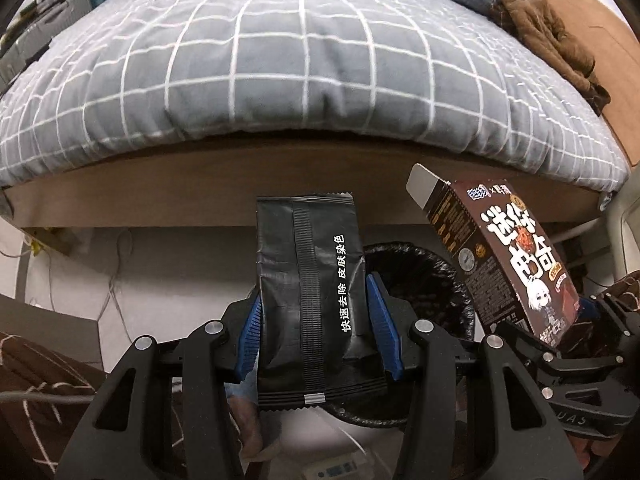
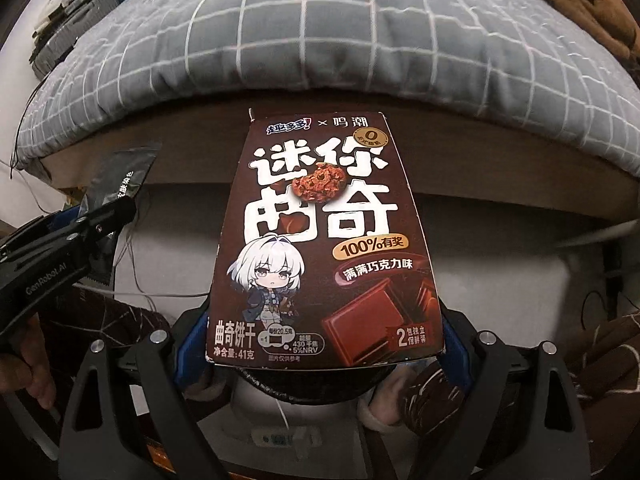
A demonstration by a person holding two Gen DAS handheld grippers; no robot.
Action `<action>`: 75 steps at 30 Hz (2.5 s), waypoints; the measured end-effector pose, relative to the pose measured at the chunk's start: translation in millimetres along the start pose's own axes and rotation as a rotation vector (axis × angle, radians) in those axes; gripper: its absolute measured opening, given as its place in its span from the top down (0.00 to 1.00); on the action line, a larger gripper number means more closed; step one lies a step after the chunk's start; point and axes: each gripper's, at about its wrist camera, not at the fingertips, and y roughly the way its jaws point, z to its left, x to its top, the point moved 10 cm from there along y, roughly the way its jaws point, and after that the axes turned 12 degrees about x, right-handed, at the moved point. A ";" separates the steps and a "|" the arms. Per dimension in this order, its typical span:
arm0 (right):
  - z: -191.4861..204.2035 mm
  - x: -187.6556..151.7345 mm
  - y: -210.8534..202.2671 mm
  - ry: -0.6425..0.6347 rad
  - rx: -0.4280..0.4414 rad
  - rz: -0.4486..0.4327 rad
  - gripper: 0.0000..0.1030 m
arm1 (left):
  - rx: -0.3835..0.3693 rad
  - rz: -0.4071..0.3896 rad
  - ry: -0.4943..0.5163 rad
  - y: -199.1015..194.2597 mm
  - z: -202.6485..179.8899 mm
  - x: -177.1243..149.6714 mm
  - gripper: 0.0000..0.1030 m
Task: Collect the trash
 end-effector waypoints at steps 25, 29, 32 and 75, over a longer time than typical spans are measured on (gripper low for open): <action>-64.0 16.8 -23.8 0.064 -0.123 -0.100 0.08 | -0.067 0.024 0.067 3.4 -55.9 -2.6 0.54; -86.1 11.6 -33.7 0.109 -0.140 -0.115 0.08 | -0.085 0.027 0.102 4.5 -75.3 -4.3 0.54; -99.8 8.8 -37.2 0.141 -0.150 -0.123 0.08 | -0.089 0.036 0.132 5.8 -90.4 -7.0 0.54; 3.5 61.1 -215.6 -0.079 -0.122 -0.502 0.07 | -0.032 -0.348 0.011 -184.2 -32.5 53.2 0.06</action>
